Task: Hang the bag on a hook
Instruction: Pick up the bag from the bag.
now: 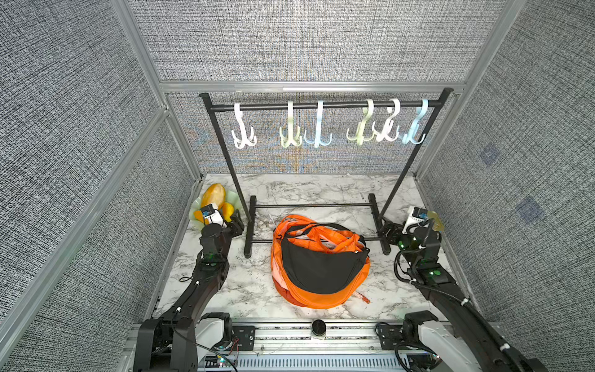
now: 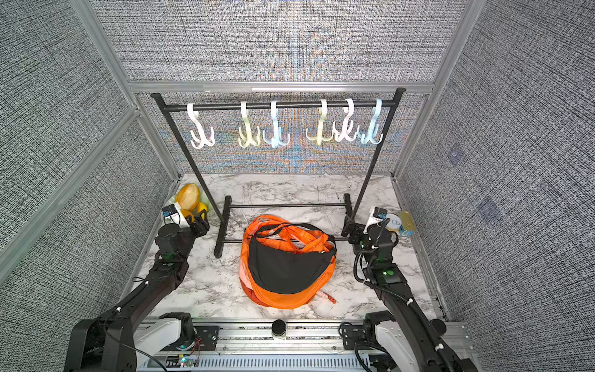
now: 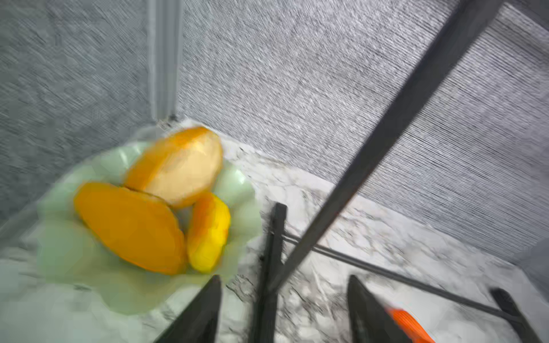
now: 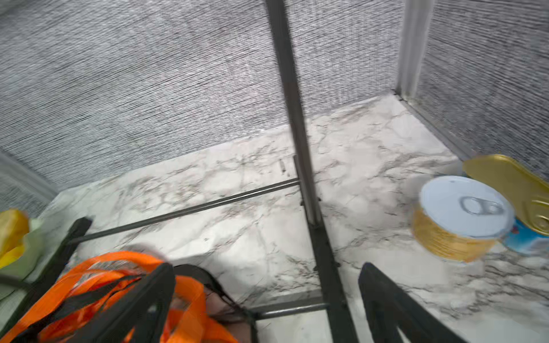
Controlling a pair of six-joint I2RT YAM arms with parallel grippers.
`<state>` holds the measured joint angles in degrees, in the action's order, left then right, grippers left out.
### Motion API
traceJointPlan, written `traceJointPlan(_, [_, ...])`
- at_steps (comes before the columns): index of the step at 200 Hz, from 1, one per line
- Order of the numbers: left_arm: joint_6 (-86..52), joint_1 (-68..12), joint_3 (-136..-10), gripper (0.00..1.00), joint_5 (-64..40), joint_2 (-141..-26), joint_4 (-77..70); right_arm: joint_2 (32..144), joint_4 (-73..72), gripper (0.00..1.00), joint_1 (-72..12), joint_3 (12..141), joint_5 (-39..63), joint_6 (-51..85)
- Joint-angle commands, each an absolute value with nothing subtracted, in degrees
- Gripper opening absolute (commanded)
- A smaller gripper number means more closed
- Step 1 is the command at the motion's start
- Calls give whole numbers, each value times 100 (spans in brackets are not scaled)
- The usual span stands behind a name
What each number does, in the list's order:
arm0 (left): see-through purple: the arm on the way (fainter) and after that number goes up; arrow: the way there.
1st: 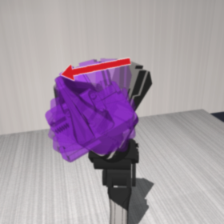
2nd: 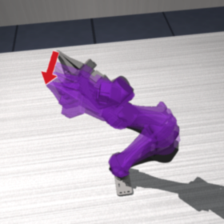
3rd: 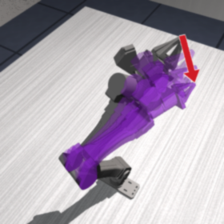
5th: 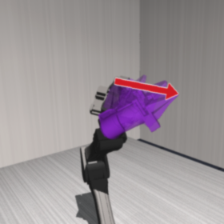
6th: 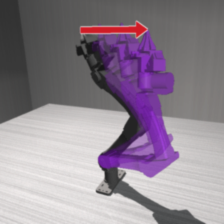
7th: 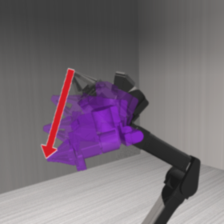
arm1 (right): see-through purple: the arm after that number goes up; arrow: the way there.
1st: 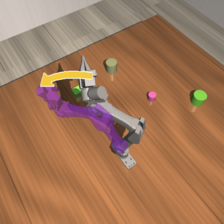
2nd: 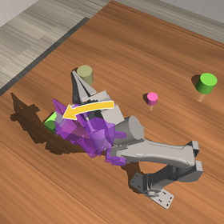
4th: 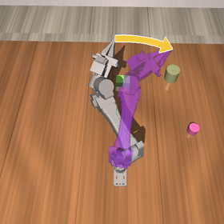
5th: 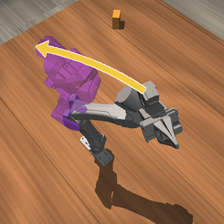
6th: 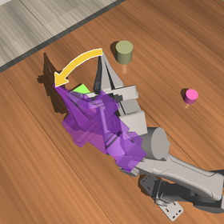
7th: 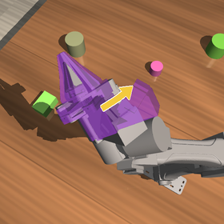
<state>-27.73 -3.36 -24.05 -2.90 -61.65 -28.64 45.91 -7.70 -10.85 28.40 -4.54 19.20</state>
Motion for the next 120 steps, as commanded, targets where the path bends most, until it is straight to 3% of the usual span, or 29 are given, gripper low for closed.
traceJointPlan(1, [-3347, -367, -2555, 99, -1392, -6011, -2077, 4335, 463, 99, -1565, 3336, 110, 1559])
traceJointPlan(46, [-3566, -491, -2630, 99, -1935, -4895, -1035, 4511, 2267, 99, -3257, 4867, 363, 925])
traceJointPlan(120, [-3579, -609, -2981, 99, -2392, -3638, 563, 6477, 4852, 99, -6093, 7071, -436, 598])
